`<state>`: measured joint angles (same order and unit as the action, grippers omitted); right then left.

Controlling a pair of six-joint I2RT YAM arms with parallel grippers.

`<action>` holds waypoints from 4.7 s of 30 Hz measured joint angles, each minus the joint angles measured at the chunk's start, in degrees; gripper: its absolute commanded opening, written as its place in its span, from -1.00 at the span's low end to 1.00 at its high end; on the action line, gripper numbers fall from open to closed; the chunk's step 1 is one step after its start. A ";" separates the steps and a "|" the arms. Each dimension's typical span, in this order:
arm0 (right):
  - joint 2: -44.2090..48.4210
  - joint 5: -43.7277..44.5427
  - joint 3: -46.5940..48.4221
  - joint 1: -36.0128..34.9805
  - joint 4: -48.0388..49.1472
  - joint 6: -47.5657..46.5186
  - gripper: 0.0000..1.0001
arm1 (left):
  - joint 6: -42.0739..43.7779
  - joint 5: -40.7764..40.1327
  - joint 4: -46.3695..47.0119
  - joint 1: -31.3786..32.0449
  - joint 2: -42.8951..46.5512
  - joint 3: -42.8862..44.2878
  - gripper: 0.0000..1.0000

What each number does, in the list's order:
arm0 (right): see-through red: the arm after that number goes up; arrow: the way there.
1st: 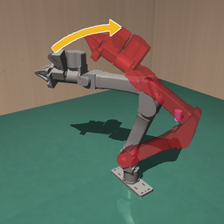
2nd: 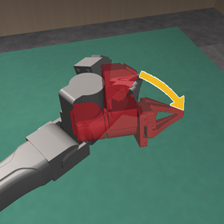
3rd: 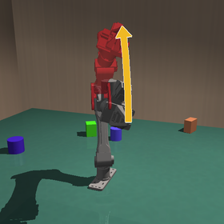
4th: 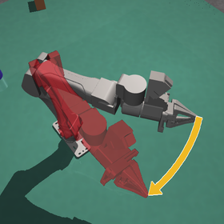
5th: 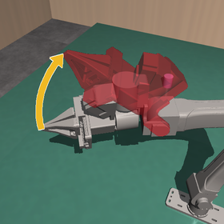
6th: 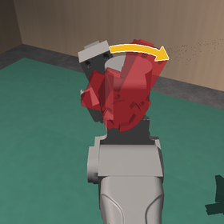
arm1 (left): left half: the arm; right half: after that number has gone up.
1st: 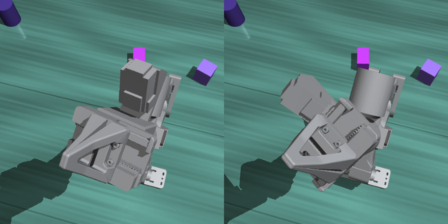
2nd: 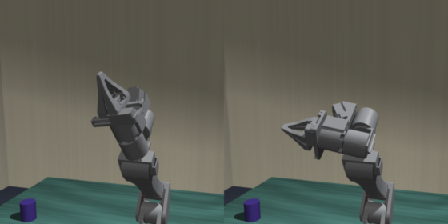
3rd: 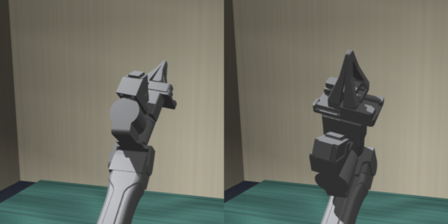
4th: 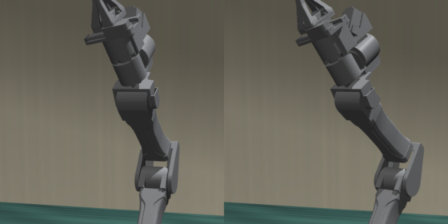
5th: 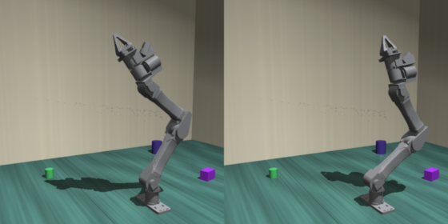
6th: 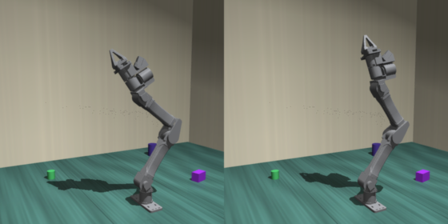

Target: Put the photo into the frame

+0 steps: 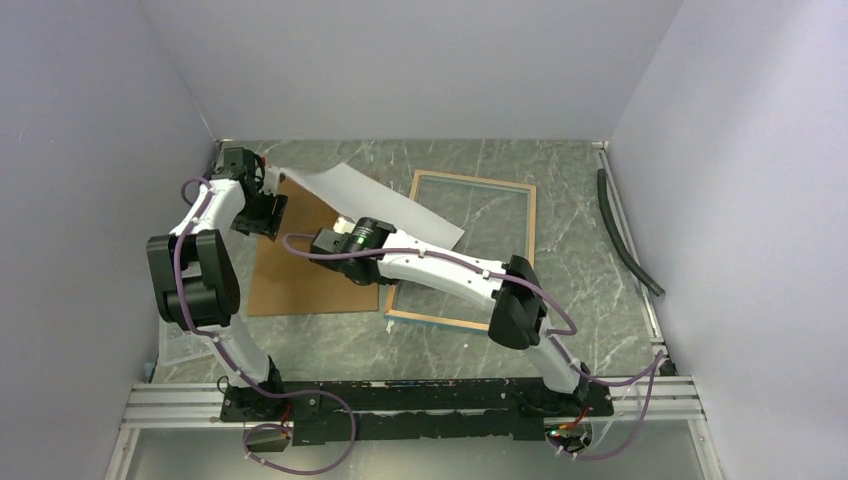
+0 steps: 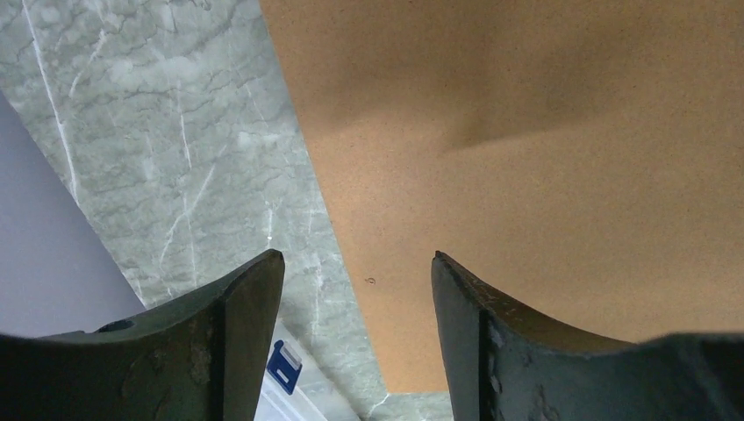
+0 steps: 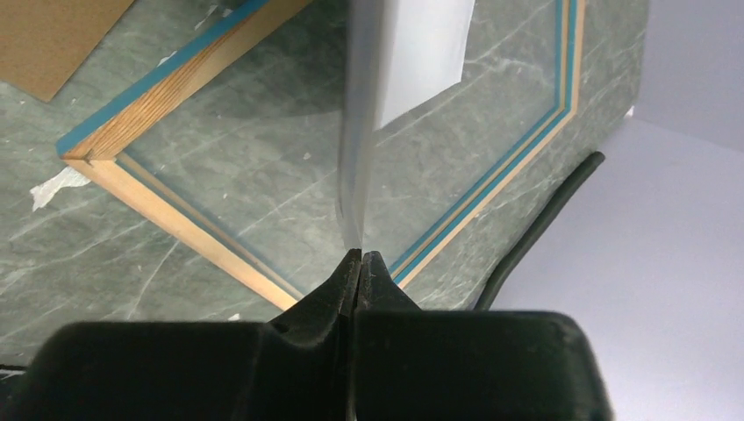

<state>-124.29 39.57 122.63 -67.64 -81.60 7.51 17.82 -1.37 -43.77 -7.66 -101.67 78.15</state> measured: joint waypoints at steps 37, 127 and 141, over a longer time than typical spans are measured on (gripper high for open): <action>25.49 -43.82 -45.31 12.50 32.30 35.50 -1.00 | -0.09 -0.02 1.01 0.00 1.14 -1.11 0.23; 19.96 -32.41 -44.72 19.61 35.08 52.57 0.65 | 0.35 -0.83 1.29 0.04 3.37 -3.67 0.70; 29.94 -32.65 -48.54 19.76 41.83 46.58 1.00 | 0.33 1.29 -1.49 0.26 3.37 -1.14 0.83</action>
<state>-94.35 6.92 74.08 -47.88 -39.77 54.08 18.15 -0.08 -45.25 -7.40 -98.30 77.01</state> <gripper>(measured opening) 0.997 0.917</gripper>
